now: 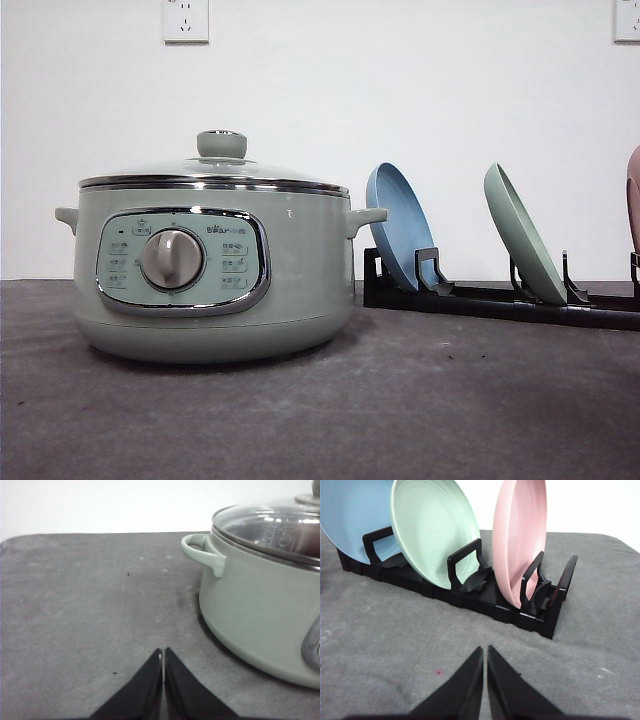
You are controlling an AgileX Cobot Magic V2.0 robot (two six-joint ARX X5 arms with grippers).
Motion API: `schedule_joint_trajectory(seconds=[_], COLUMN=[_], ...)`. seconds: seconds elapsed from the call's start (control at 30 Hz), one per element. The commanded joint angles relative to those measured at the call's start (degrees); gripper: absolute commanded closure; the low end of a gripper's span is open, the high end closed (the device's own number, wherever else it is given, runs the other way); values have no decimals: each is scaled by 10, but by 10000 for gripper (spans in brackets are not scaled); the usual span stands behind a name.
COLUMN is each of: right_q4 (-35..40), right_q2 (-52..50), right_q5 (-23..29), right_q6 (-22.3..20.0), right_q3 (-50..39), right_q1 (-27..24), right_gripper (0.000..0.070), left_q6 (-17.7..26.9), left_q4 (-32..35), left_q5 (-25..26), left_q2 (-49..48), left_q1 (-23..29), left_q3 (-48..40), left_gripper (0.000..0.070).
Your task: Transfer potato from steamer to green plate
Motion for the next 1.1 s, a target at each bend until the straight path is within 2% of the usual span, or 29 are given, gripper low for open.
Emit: schedule_joint_trajectory(seconds=[0.0, 0.07, 0.13, 0.27, 0.4, 0.5, 0.7, 0.87, 1.07], right_q4=[4, 4, 4, 4, 1, 0, -10, -61, -164], right_q2=[-1, -1, -1, -1, 0, 2, 46, 115, 203], right_q5=[-6, -14, -21, -52, -56, -57, -63, -94, -159], right_q6=[23, 46, 50, 81, 133, 170, 212, 211, 190], right_q3=[-3, -3, -3, 8, 36, 64, 151, 256, 384], right_q1=[-1, -1, -1, -1, 0, 2, 4, 4, 4], right_gripper=[700, 700, 700, 700, 700, 700, 700, 700, 700], left_q6=[-43, -58, -69, -91, -171, -207, -210, -207, -191], left_q4=[2, 4, 4, 5, 28, 61, 46, -7, -84], left_q5=[2, 2, 4, 34, 34, 34, 32, 42, 108], left_q2=[-1, -1, -1, 2, 11, 27, 103, 202, 322], left_q1=[0, 0, 0, -2, -8, -16, -22, -22, -24], left_q3=[-12, -12, -12, -9, 9, 33, 136, 248, 392], left_gripper=[700, 700, 700, 700, 699, 698, 698, 698, 698])
